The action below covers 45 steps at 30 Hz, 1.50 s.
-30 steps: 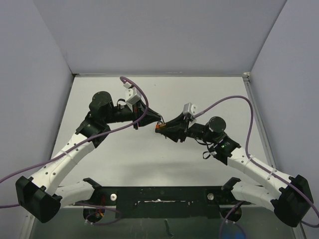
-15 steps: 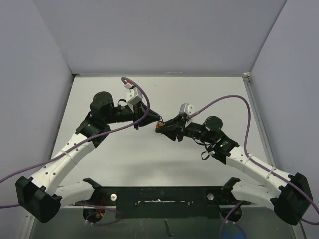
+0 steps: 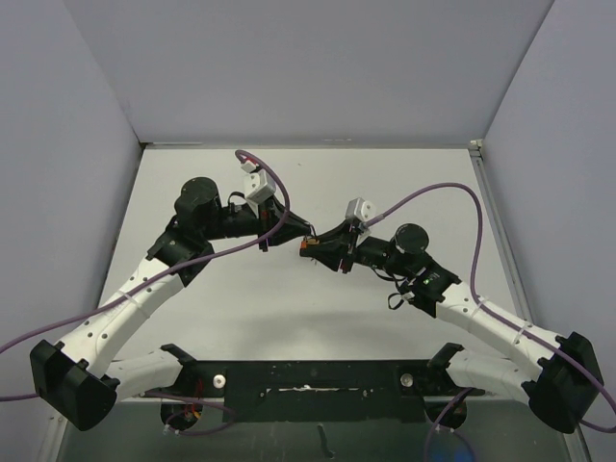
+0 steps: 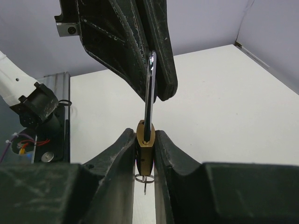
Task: Lock with the key
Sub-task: Lock the lock.
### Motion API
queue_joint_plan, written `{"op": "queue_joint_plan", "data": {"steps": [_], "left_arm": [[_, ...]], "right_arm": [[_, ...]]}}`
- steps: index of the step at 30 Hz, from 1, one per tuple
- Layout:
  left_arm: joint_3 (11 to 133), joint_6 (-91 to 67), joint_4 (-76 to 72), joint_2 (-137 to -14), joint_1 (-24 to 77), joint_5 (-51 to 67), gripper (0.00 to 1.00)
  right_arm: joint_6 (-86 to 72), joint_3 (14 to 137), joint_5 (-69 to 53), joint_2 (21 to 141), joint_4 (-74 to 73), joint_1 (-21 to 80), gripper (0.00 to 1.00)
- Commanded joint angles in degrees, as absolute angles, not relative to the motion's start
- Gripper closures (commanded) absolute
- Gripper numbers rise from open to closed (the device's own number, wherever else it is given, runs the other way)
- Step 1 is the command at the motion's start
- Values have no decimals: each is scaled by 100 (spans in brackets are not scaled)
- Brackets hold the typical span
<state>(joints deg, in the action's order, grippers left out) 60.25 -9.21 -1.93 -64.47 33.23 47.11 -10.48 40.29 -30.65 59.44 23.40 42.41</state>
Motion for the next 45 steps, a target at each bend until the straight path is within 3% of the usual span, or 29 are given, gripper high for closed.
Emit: {"op": "queue_joint_plan", "data": {"steps": [1, 16, 33, 45], "left_arm": [[6117, -977, -558, -6333, 3343, 4706, 100], [5872, -1198, -747, -6276, 3419, 4982, 100], [5774, -1255, -878, -6302, 3427, 4998, 100], [5639, -1447, -950, -6294, 3486, 5102, 100]], "right_arm": [[-955, 4329, -3075, 5930, 2619, 4304, 100], [-867, 4160, -2430, 5757, 2963, 4341, 100], [-1072, 4392, -3530, 5832, 3381, 4342, 100], [-687, 4480, -3290, 5844, 3490, 4331, 100]]}}
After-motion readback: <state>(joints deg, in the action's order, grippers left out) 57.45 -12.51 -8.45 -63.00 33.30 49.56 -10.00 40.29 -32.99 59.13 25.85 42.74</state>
